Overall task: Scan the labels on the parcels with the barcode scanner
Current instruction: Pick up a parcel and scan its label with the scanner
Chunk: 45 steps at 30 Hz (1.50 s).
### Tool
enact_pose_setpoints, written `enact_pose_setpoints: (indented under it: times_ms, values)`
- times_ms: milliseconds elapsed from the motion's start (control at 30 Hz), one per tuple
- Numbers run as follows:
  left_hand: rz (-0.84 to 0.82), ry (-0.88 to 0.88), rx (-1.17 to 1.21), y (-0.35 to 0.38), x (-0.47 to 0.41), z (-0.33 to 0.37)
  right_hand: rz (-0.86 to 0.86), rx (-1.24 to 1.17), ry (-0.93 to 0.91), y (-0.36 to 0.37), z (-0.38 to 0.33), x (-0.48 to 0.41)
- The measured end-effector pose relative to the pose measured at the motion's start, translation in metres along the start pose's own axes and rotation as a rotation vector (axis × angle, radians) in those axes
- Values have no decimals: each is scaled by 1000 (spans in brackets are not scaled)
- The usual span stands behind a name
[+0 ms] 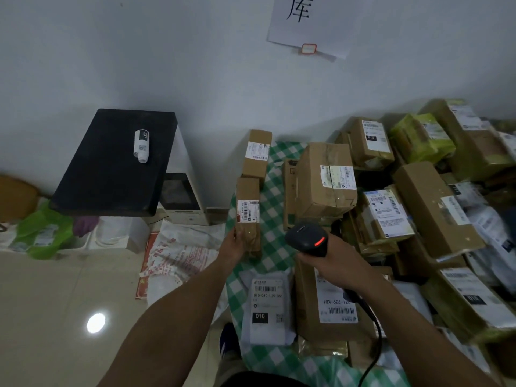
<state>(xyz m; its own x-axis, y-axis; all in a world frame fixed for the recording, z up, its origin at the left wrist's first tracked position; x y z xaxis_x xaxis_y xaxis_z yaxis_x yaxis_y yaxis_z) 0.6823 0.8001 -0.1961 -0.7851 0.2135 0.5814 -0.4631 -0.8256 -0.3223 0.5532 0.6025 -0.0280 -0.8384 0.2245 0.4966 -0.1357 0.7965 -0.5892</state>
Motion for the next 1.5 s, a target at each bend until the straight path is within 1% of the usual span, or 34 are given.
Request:
enact_pose_setpoints:
  times_ms: [67,233,300,333,433,467,567,700,833,867,933,1000,1133,1200,1267,1400,1500]
  values:
    - [17,17,0,-2,-3,2,8,-5,2,-1,3,1]
    - [-22,63,-59,-5,-9,7,17,-52,20,1,8,5]
    - [-16,71,-49,-6,-7,10,32,-66,31,2,11,7]
    - [14,64,-29,-8,-1,14,42,-76,40,3,13,8]
    - [170,56,88,-20,23,19,57,-84,62,7,21,13]
    - [191,70,93,-22,35,20,66,-78,56,7,21,15]
    - [130,73,9,-12,69,9,86,-79,30,8,19,26]
    - [46,-44,-78,6,108,-28,84,-71,18,15,21,45]
    - [7,-52,-22,20,130,-66,45,-53,7,28,29,64]
    - [2,-79,-13,22,133,-76,46,-56,6,31,30,67]
    - [-11,-134,41,27,143,-84,47,-60,-1,34,32,73]
    - [-13,-140,113,28,150,-84,36,-68,-3,36,33,80]
    - [46,-90,308,16,161,-80,29,-132,-16,40,37,88]
    - [120,-41,365,3,166,-78,11,-143,-19,42,34,91]
    - [207,54,340,-13,174,-64,-17,-163,-37,44,28,92]
    - [300,267,208,-36,188,-21,-63,-251,-74,46,8,92]
    - [355,335,192,-48,191,7,-77,-306,-114,40,-13,94]
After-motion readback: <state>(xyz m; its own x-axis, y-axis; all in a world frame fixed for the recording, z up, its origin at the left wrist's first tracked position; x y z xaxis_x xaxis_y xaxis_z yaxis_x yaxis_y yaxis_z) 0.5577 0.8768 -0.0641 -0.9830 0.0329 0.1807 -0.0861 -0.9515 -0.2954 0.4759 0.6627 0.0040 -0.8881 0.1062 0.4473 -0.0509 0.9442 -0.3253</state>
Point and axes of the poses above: each hand's wrist, its own x-axis away from the middle knuckle, its own y-axis out of the palm, z = x × y, the point moved 9 cm from there along -x, towards the middle knuckle, and after that the axes turned 1 degree about -x, right-handed, at the moved point
